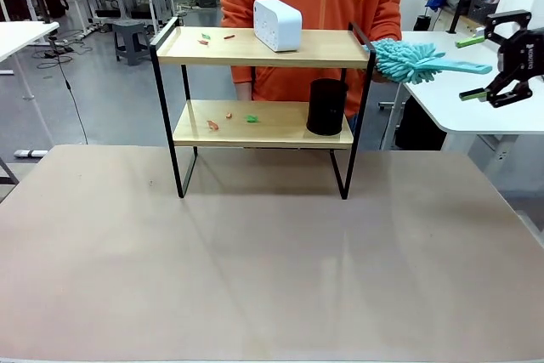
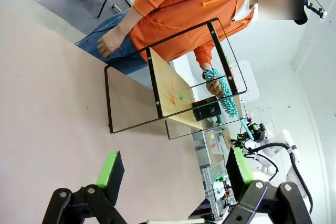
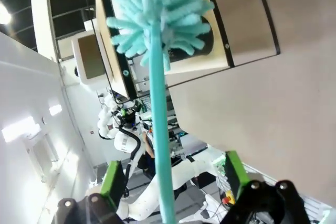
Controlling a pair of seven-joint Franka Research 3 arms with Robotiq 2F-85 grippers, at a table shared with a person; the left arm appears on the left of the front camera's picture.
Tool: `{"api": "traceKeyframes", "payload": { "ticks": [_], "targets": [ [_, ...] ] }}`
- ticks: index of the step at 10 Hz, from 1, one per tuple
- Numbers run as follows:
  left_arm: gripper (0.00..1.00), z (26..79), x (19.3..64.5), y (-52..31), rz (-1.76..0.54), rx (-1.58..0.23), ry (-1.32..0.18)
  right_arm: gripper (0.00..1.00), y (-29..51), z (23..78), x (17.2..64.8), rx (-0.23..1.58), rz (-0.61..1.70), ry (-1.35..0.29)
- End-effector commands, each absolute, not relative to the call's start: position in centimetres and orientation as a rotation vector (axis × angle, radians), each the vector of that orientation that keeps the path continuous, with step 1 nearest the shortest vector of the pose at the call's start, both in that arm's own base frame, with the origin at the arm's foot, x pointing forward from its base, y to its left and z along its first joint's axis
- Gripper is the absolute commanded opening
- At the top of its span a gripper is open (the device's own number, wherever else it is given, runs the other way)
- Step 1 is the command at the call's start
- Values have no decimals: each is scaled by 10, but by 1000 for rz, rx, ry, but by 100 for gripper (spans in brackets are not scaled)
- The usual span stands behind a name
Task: Clean the shelf.
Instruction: Pick up the Duster from the human.
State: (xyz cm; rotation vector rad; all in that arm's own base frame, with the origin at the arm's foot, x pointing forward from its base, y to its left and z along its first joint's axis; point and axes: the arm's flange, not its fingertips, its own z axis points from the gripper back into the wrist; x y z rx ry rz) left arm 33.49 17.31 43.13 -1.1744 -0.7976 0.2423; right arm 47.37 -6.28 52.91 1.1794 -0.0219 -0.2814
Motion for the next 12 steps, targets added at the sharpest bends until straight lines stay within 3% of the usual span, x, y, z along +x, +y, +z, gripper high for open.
{"api": "traceKeyframes", "payload": {
  "ticks": [1,6,7,8,9,11,12],
  "targets": [
    [100,433,335,173,234,-1186,-814,100,-50,537,480,1124,-284,-20],
    [100,433,335,173,234,-1186,-814,100,-46,533,489,1134,-272,-85],
    [100,433,335,173,234,-1186,-814,44,-46,533,490,1132,-267,-106],
    [100,433,335,173,234,-1186,-814,43,-47,533,491,1140,-265,-122],
    [100,433,335,173,234,-1186,-814,0,-48,532,492,1142,-267,-153],
    [100,433,335,173,234,-1186,-814,0,-51,530,494,1154,-272,-160],
    [100,433,335,173,234,-1186,-814,16,-51,529,494,1160,-271,-162]
  ]
}}
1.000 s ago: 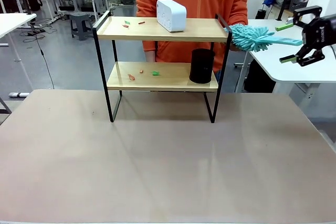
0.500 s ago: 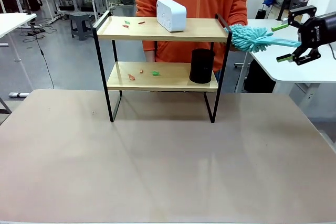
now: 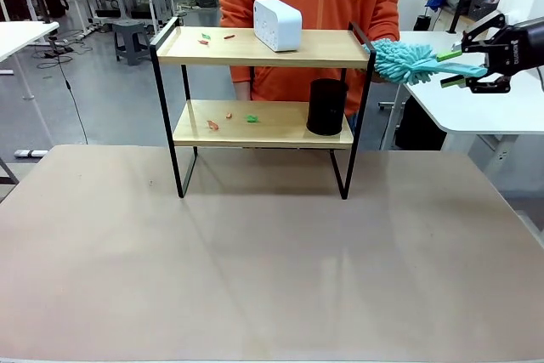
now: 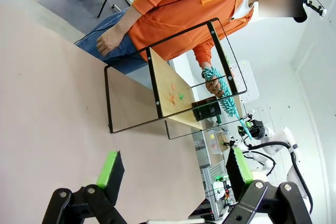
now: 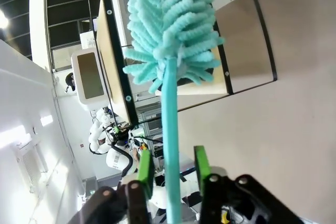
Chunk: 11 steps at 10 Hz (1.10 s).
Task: Clean the shelf.
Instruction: Pick up the Duster from the human.
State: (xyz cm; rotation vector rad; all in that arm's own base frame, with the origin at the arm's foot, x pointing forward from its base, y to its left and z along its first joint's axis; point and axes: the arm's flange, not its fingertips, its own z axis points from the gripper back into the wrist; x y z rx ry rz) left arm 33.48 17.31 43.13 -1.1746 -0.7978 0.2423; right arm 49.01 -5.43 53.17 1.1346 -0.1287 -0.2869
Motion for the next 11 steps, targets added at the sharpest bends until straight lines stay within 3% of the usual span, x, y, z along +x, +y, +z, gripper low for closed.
{"api": "traceKeyframes", "payload": {
  "ticks": [1,2,8,11],
  "targets": [
    [100,433,335,173,234,-1186,-814,6,-50,529,495,1162,-267,-165],
    [100,433,335,173,234,-1186,-814,0,-50,529,495,1162,-268,-169],
    [100,433,335,173,234,-1186,-814,0,-61,523,484,1161,-244,-189],
    [100,433,335,173,234,-1186,-814,0,-112,548,396,1190,-95,-360]
  ]
}}
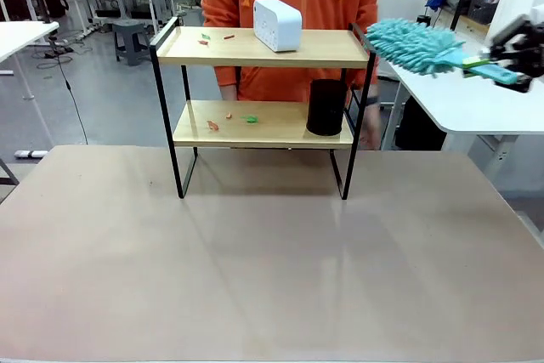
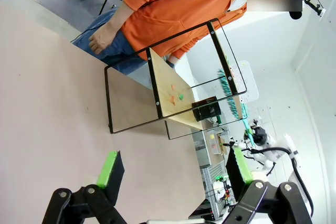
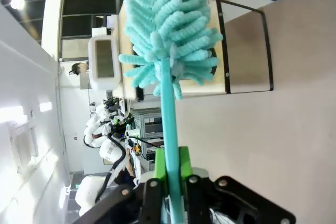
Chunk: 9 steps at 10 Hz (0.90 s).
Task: Clean the shelf.
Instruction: Pick up the Duster from the human.
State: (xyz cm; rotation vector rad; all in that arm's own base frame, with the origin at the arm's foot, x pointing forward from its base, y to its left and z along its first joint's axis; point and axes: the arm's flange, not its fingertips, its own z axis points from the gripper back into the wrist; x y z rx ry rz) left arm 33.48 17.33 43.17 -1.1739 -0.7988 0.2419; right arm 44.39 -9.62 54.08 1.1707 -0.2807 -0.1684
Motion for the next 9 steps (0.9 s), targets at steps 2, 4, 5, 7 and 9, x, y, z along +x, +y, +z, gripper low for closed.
{"api": "traceKeyframes", "payload": {
  "ticks": [2,4,5,7,9],
  "targets": [
    [100,433,335,173,234,-1186,-814,0,-143,558,301,1103,49,-450],
    [100,433,335,173,234,-1186,-814,0,-167,544,246,969,205,-369],
    [100,433,335,173,234,-1186,-814,0,-182,536,227,960,217,-349],
    [100,433,335,173,234,-1186,-814,0,-189,519,215,948,328,-163],
    [100,433,335,173,234,-1186,-814,0,-183,524,204,952,253,-232]
  ]
}}
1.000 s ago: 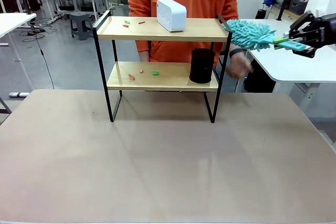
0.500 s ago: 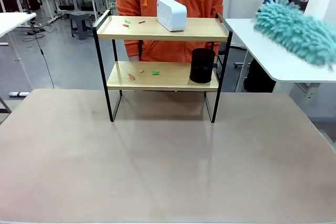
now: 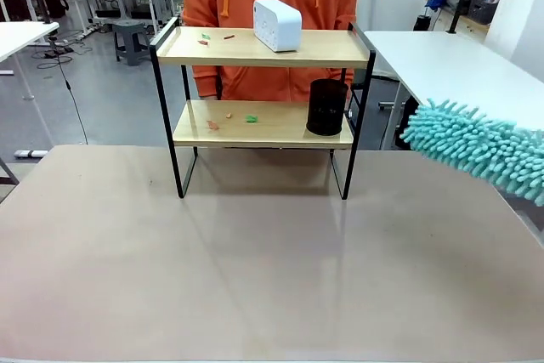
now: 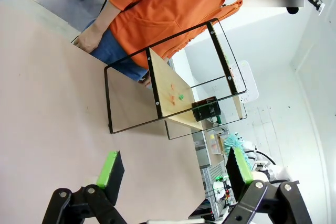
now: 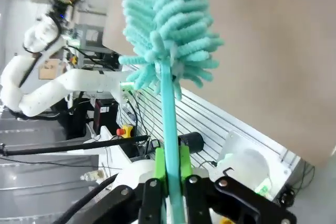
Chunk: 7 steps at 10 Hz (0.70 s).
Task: Clean the shelf.
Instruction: Pick up the Duster from the human, then clean the specific tier of the Shelf with the Duster once objects are removed.
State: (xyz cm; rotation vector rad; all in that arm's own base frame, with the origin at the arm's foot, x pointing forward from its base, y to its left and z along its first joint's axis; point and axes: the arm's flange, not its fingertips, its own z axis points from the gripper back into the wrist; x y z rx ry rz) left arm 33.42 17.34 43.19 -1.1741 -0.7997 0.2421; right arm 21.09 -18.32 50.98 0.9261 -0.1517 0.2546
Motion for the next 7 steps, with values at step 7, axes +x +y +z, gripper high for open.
{"api": "traceKeyframes", "payload": {
  "ticks": [7],
  "targets": [
    [100,433,335,173,234,-1186,-814,0,-183,524,204,952,253,-232]
  ]
}}
